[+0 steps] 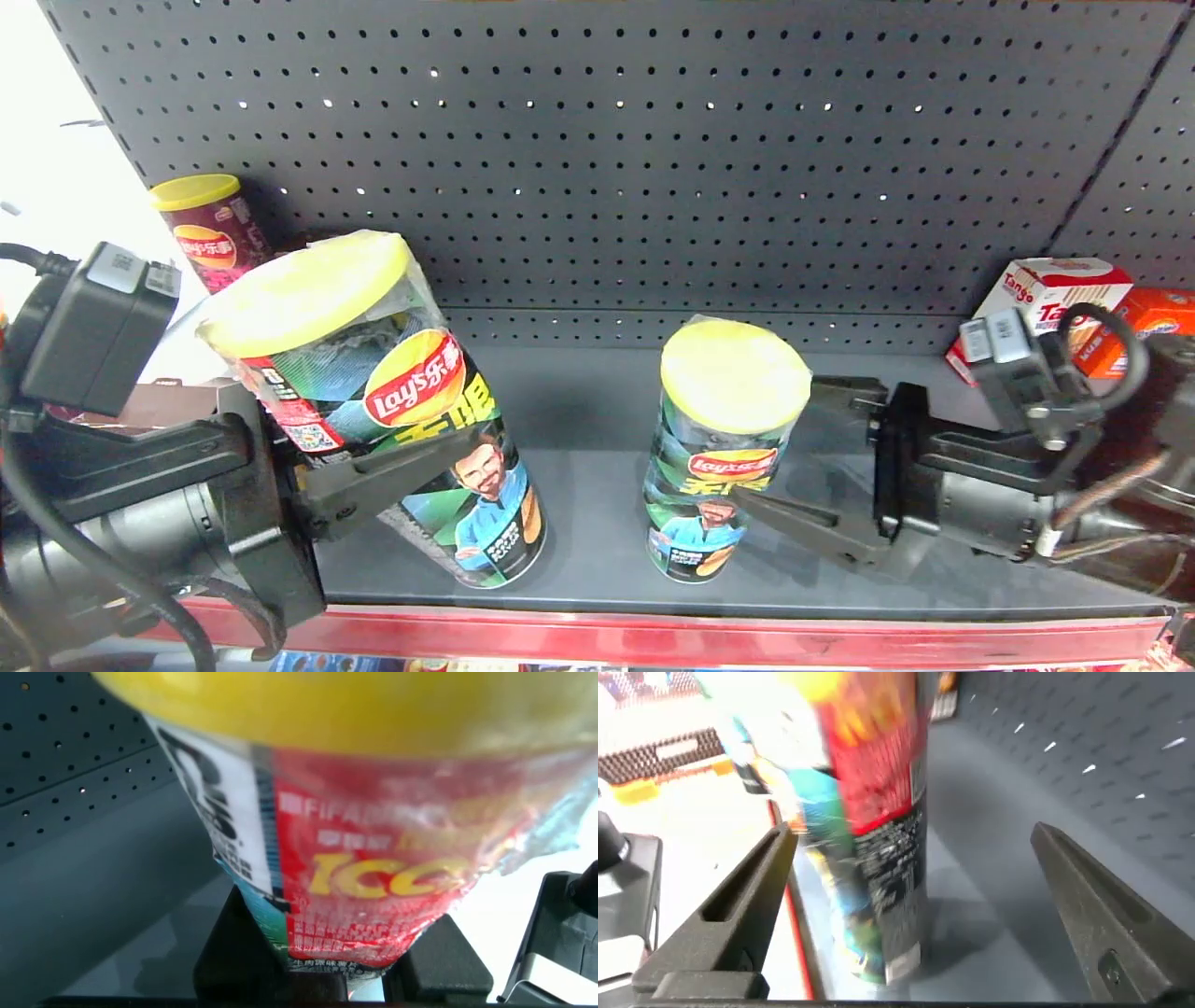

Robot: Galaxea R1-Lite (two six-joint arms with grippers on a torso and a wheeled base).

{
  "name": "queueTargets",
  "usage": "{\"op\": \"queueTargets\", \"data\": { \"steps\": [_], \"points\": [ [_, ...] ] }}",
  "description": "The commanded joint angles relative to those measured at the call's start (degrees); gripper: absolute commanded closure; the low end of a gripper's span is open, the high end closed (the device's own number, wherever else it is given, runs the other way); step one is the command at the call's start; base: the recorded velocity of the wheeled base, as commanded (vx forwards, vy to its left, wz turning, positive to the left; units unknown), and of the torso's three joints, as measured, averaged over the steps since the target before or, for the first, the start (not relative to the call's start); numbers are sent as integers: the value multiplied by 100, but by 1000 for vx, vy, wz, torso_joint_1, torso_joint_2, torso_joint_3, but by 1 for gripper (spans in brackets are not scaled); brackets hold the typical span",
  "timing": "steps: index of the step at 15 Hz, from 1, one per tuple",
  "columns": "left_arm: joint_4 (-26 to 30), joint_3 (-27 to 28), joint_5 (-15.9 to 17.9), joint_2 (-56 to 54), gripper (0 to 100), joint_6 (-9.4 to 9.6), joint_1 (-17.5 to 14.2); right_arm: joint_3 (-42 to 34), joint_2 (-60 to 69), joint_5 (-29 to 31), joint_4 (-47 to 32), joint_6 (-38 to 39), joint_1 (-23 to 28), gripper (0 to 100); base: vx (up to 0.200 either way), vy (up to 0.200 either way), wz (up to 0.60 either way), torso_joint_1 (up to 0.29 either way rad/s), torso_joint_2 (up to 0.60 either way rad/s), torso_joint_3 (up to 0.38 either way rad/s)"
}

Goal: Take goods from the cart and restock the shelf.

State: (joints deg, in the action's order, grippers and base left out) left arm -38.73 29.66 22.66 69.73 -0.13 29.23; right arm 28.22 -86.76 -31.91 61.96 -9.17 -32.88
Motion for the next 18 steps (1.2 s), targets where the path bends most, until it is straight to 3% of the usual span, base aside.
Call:
{"op": "queueTargets", "data": {
  "steps": [1,3,6,9,12,15,18],
  "points": [
    [-3,-4,1,-12,100,-4,3,-651,1346,19,-35,38,264,0,0,0,0,0,0,0],
    [-3,-4,1,-21,100,-4,3,-1135,2374,63,-308,240,774,0,0,0,0,0,0,0],
    [-3,31,10,-21,100,5,3,-1750,4141,941,-1547,451,1627,0,0,0,0,0,0,0],
    [-3,66,28,-38,100,5,3,-2101,6250,1926,-3612,715,1855,0,0,0,0,0,0,0],
    [-3,40,37,-74,100,13,39,-2137,8070,2260,-5739,715,1882,0,0,0,0,0,0,0],
    [-3,-162,-25,-197,100,49,47,-2629,8140,2576,-5520,715,1882,0,0,0,0,0,0,0],
    [6,-400,-201,-399,100,57,47,-2822,8140,3244,-5977,671,1890,0,0,0,0,0,0,0]
  ]
}}
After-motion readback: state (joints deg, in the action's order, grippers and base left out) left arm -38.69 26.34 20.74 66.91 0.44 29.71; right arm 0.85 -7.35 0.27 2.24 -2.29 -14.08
